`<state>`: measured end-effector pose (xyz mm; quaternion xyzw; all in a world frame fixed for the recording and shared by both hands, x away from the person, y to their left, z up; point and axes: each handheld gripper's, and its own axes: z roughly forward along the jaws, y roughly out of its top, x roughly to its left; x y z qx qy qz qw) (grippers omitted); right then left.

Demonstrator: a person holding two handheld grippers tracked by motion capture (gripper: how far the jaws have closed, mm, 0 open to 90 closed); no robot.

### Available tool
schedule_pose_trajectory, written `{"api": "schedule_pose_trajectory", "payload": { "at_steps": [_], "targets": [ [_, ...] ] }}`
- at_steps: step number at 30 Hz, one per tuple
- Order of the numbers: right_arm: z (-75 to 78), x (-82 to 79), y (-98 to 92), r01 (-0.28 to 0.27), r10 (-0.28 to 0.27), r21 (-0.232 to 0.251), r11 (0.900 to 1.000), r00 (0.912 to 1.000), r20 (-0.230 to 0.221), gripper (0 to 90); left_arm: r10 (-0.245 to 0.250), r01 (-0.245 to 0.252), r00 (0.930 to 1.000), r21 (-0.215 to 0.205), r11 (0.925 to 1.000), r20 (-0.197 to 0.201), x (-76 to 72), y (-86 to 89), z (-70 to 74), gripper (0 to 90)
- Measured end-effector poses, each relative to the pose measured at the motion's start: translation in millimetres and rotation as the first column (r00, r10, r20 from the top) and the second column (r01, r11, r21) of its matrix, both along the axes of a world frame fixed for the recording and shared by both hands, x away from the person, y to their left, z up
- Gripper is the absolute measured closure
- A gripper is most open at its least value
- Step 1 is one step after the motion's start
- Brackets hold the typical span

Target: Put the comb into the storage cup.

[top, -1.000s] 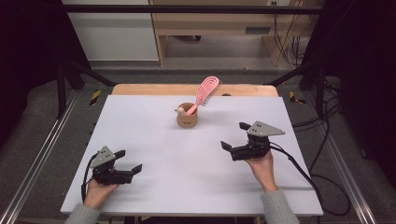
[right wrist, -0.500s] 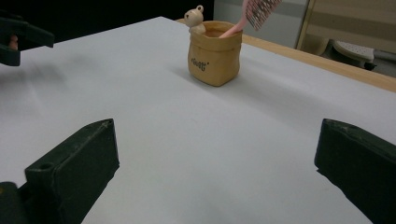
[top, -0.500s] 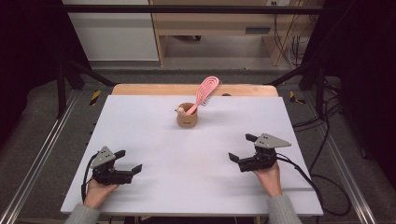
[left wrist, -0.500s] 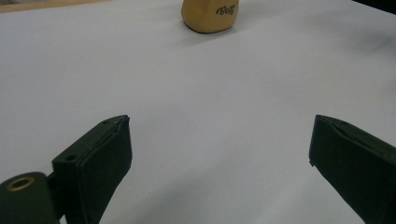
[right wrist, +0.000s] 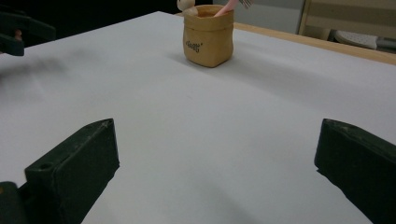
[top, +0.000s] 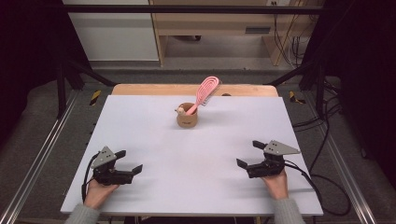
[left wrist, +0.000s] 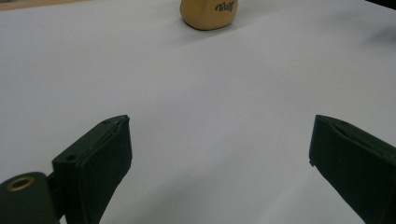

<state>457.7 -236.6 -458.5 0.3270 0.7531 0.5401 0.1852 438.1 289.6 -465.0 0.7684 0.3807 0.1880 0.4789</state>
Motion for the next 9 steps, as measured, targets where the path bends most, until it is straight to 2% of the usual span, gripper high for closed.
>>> {"api": "schedule_pose_trajectory", "payload": {
  "at_steps": [9],
  "targets": [
    [-5.9,-2.9,-5.0,0.000,0.000,0.003,1.000,1.0000,-0.008,0.3,0.001,-0.001,1.0000,0.006,1.0000,0.003,0.3,-0.7,0.0,6.0]
  ]
}}
